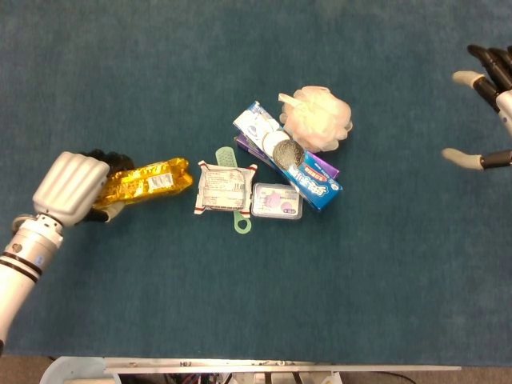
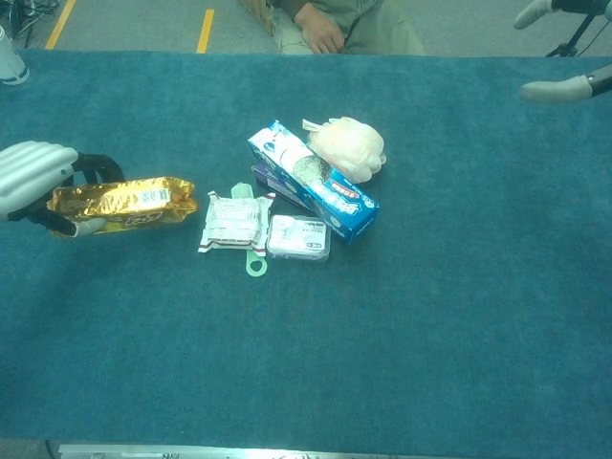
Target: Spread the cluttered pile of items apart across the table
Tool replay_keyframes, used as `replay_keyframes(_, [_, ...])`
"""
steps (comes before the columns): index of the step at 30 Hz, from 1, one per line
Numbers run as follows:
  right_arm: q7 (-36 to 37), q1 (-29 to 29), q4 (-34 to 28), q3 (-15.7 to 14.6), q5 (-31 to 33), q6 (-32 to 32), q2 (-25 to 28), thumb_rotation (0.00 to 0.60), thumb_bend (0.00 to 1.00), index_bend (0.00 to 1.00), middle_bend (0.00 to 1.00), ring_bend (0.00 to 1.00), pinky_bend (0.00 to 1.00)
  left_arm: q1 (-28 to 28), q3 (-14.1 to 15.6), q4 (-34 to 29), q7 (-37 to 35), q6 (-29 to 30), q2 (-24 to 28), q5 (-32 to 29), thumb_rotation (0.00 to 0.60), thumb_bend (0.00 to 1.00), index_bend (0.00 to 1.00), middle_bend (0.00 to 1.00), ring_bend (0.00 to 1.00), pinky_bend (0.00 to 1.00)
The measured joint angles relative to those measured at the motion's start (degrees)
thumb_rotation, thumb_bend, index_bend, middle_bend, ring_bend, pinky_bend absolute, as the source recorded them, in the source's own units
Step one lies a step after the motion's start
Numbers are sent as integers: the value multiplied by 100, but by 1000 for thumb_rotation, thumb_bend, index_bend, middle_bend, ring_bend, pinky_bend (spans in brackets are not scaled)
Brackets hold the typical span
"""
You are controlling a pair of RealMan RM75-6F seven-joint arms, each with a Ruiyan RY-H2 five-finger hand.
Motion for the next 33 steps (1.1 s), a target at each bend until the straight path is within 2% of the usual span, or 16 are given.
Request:
replay_keyframes(1, [5,-8,-4,5,3,5,8,208,154,187,29,0,0,-13,28,29,-70,-58,23,4,600,318,393,333,266,462])
replay_keyframes(3, [13,-21,-10,14,8,8,19,208,154,187,29,0,0,-33,72,48,-179,-157,54,4,600,318,278,215,147,372])
replay_keyframes(5, [7,-23,-10,17,7,-3,19,210,154,187,29,0,0,-63,116,45,-283,-278,80,-7,600,317,206,147,85,315])
replay_keyframes(9, [-21,-23,-9,22,12,-31,16,213,154,187,30,0,0,-169,141,3,-326,-447,121,-43,600,318,126,92,40,264])
replay_keyframes(18, [34,-68,35,21,-24,-51,27,235,154,187,30,0,0,-345,20,-417,-327,-534,163,-84,600,318,125,91,42,263])
replay_keyframes(22, [47,-78,37,-7,-122,-98,51,299,157,187,31,0,0,-435,-21,-692,-251,-500,193,29,600,317,125,91,42,263])
replay_keyframes(25, [38,-69,34,-48,-232,-191,82,316,158,187,72,0,2,-479,-24,-899,-157,-455,248,136,600,318,125,91,42,263])
replay_keyframes(28, [-106,-40,49,-92,-293,-269,79,323,159,187,161,15,91,-492,-6,-1096,-64,-396,335,206,600,317,125,91,42,263])
replay_keyframes(32, [-356,114,114,-132,-208,-578,13,347,164,191,248,123,223,-452,46,-1333,19,-256,493,284,600,318,125,91,42,263])
replay_keyframes(33, [-392,168,137,-130,-160,-662,-17,356,165,226,269,148,255,-432,61,-1379,33,-211,531,303,600,318,126,91,42,263])
